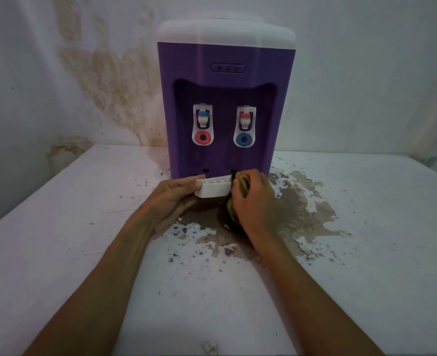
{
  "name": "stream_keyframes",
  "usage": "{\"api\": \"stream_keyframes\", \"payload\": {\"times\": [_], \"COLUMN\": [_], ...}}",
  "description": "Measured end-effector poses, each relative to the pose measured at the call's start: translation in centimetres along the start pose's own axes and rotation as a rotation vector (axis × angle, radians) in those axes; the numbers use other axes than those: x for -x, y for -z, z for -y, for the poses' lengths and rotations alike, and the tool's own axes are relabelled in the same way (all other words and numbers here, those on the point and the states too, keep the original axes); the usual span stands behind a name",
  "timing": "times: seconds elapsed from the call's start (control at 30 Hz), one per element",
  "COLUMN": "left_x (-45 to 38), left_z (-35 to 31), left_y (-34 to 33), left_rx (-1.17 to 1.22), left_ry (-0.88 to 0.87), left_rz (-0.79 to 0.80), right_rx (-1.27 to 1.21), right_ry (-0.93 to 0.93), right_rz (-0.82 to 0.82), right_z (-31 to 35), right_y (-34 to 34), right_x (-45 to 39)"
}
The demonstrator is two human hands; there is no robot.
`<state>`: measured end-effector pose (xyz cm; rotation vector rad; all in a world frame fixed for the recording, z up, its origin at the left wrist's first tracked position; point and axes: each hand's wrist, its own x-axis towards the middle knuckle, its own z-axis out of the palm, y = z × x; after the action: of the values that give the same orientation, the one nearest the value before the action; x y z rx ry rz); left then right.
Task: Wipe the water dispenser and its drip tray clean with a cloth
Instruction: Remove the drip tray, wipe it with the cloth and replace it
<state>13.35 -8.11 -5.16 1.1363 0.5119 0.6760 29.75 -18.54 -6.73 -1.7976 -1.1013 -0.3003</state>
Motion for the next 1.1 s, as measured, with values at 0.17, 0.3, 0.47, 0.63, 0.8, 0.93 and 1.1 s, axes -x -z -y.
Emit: {"api": "stream_keyframes", "payload": {"times": [0.17, 0.3, 0.47, 0.63, 0.8, 0.93, 1.1], "left_x": [0.0, -0.1, -0.1, -0.3, -0.4, -0.8, -0.7], "left_z": [-0.1, -0.1, 0.1, 0.1, 0.7, 1.0, 0.3], "left_y": [-0.3, 0.1, 0.2, 0.4, -0.2, -0.1, -0.1], "left_rx": [0.01, 0.021, 0.009, -0.003, -0.349, -0.351, -0.084], "left_ry": [-0.021, -0.034, -0.049, -0.016, -0.05, -0.091, -0.086], "left_rz": [-0.004, 0.009, 0.049, -0.001, -0.016, -0.122, -0.183], "right_rx": [0.066, -0.013, -0.03, 0.01, -0.003, -0.015, -0.012], "right_ry": [-0.058, 0.196, 0.313, 0.054, -0.134, -0.064, 0.21], "right_rz": [0.002, 0.04, 0.073, 0.009, 0.019, 0.033, 0.074], "right_z": [-0.7, 1.3, 1.7, 0.5, -1.4, -0.9, 0.2], "right_y": [0.2, -0.5, -1.2, -0.6, -0.1, 0.0, -0.3], "right_x": [0.1, 1.1, 1.1, 0.0, -0.7, -0.3, 0.4]}}
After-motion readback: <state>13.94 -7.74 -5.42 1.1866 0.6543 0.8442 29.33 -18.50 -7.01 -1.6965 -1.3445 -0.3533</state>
